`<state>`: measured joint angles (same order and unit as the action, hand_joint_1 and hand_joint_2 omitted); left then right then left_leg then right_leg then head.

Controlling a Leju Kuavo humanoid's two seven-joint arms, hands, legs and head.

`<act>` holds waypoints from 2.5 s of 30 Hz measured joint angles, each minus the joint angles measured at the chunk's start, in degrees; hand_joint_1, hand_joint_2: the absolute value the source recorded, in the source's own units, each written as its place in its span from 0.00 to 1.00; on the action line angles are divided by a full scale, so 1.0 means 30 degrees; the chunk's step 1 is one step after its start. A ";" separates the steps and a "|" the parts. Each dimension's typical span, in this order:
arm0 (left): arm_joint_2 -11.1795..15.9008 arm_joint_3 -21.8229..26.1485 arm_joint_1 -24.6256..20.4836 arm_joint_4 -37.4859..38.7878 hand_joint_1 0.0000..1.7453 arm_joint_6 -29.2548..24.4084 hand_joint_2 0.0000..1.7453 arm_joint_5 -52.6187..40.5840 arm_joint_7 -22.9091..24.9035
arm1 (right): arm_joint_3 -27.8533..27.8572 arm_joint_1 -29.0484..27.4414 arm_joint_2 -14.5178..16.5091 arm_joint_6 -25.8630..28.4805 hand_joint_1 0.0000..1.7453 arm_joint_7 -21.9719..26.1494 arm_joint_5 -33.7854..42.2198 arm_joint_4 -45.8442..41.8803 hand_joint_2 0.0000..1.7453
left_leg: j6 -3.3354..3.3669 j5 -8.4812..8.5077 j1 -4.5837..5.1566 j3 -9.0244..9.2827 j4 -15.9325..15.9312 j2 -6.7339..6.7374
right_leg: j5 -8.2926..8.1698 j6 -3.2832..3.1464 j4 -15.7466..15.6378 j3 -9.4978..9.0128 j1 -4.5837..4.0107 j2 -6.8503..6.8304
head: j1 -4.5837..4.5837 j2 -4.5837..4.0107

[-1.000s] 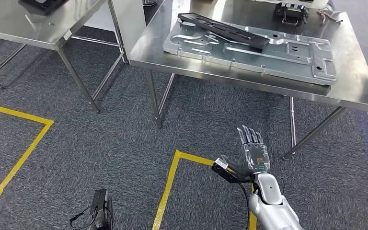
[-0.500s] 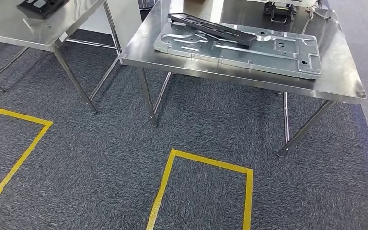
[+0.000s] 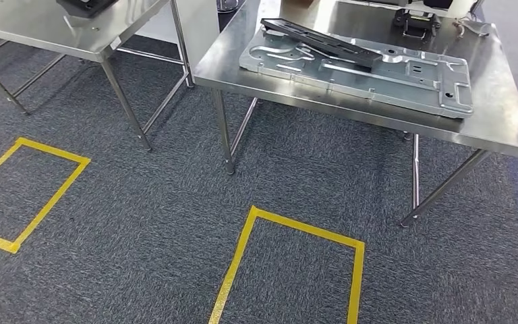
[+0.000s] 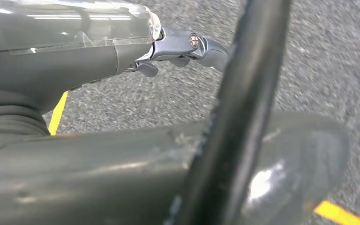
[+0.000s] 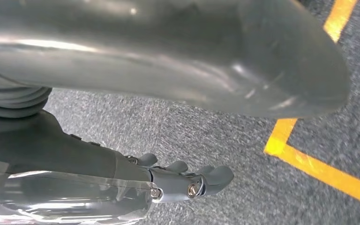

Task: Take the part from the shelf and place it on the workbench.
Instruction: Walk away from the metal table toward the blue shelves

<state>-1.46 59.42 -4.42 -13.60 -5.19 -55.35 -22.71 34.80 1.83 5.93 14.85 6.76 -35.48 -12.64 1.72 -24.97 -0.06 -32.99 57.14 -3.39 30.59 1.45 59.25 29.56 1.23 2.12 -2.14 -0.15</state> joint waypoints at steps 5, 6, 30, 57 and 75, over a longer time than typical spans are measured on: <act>0.0013 0.0002 0.0175 0.0004 0.00 -0.0056 0.00 -0.0104 0.0355 | 0.0116 -0.0019 0.0310 -0.0231 0.00 -0.0312 -0.0091 0.0133 0.00 | -0.0575 0.0073 -0.0060 -0.0404 0.0308 -0.0302 | -0.0314 -0.0567 -0.0794 -0.0229 -0.0109 -0.0298 | -0.0002 0.0000; 0.0005 0.0002 0.0227 0.0009 0.00 -0.0056 0.00 -0.0155 0.0422 | 0.0116 -0.0024 0.0379 -0.0289 0.00 -0.0310 -0.0126 0.0140 0.00 | -0.0660 -0.0234 -0.0082 -0.0601 0.0706 -0.0030 | -0.0405 -0.0719 -0.0851 -0.0204 -0.0072 -0.0495 | -0.0002 0.0000; -0.0448 -0.0699 0.0380 0.0109 0.00 -0.0319 0.00 -0.2108 0.1565 | 0.0116 -0.0300 0.0765 -0.2191 0.00 -0.1478 -0.0750 0.0322 0.00 | 0.0126 -0.0639 -0.0007 0.0384 0.0288 -0.0326 | 0.0274 -0.0253 0.1814 0.1157 -0.0167 -0.0023 | 0.0004 0.0000; -0.0974 -0.1645 0.0469 0.0211 0.00 -0.0309 0.00 -0.2716 0.1912 | 0.0113 -0.0183 0.0770 -0.2506 0.00 -0.1649 -0.0927 0.0322 0.00 | -0.0071 -0.0600 -0.0220 0.0270 0.0243 0.0559 | 0.2518 0.0103 0.4668 0.2260 0.0006 -0.0803 | 0.0004 0.0000; -0.1188 -0.1732 0.0507 0.0219 0.00 -0.0304 0.00 -0.2707 0.1925 | 0.0116 -0.0220 0.0668 -0.2591 0.00 -0.1664 -0.0956 0.0322 0.00 | -0.1323 -0.1662 -0.0548 -0.1328 0.3593 0.1300 | -0.0341 -0.0829 -0.0764 -0.0054 -0.0055 -0.2012 | -0.0002 0.0000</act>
<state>-5.03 54.23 -2.90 -12.94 -6.10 -63.47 -16.93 35.15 1.18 7.93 7.07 1.77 -38.35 -11.67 -2.25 -29.96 -1.70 -36.98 67.92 0.51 29.57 -1.04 56.95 29.40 1.07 -3.91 -2.14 -0.15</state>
